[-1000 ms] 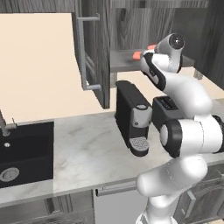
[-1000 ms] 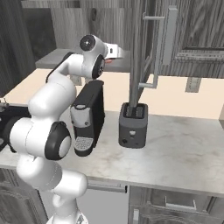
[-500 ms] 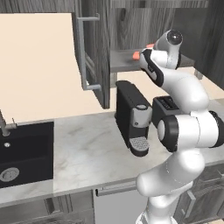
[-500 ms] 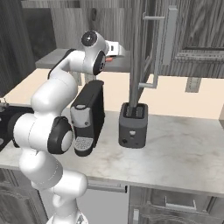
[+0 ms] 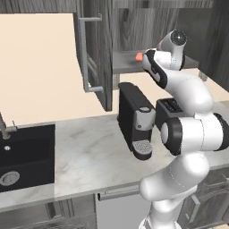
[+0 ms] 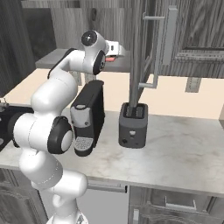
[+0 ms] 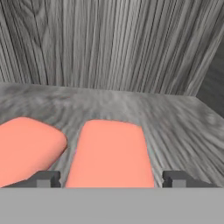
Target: Pick up the bar soap and bar soap from the sink, and place them back in the cabinet, and close the cabinet doors.
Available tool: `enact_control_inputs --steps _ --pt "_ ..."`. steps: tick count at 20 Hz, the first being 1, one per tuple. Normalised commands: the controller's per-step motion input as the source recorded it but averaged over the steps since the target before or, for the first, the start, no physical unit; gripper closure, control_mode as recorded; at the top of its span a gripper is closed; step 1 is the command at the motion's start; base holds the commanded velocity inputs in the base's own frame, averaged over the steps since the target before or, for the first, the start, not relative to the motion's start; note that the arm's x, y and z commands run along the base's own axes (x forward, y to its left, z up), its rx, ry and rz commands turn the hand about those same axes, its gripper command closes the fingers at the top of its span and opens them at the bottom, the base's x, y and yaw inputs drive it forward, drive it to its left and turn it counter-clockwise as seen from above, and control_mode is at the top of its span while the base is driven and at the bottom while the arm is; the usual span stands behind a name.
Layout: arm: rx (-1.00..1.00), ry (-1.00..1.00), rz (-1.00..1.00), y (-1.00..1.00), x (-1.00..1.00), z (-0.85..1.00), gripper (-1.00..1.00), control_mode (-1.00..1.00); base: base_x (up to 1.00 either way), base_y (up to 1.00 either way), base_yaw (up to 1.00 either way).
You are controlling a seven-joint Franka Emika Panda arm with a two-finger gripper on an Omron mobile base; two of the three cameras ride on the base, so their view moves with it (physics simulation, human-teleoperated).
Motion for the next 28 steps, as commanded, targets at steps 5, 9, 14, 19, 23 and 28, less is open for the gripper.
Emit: enact_control_inputs --steps 5,9,14,19,23,28 --pt "0.00 -0.01 0.00 0.00 0.00 0.00 -1.00 -1.00 0.00 0.00 0.00" --pt "0.00 -0.04 0.00 0.00 -0.03 -0.01 -1.00 -1.00 0.00 0.00 0.00" --pt "0.00 -0.08 0.00 0.00 -0.19 -0.02 -1.00 -1.00 0.00 0.00 0.00" --pt "0.00 -0.10 0.00 0.00 -0.30 0.00 -1.00 -1.00 0.00 0.00 0.00" --pt "0.00 -0.14 0.00 0.00 -0.37 0.00 -1.00 -1.00 0.00 0.00 0.00" --pt "0.00 -0.12 0.00 0.00 -0.33 0.07 -1.00 -1.00 0.00 0.00 0.00"
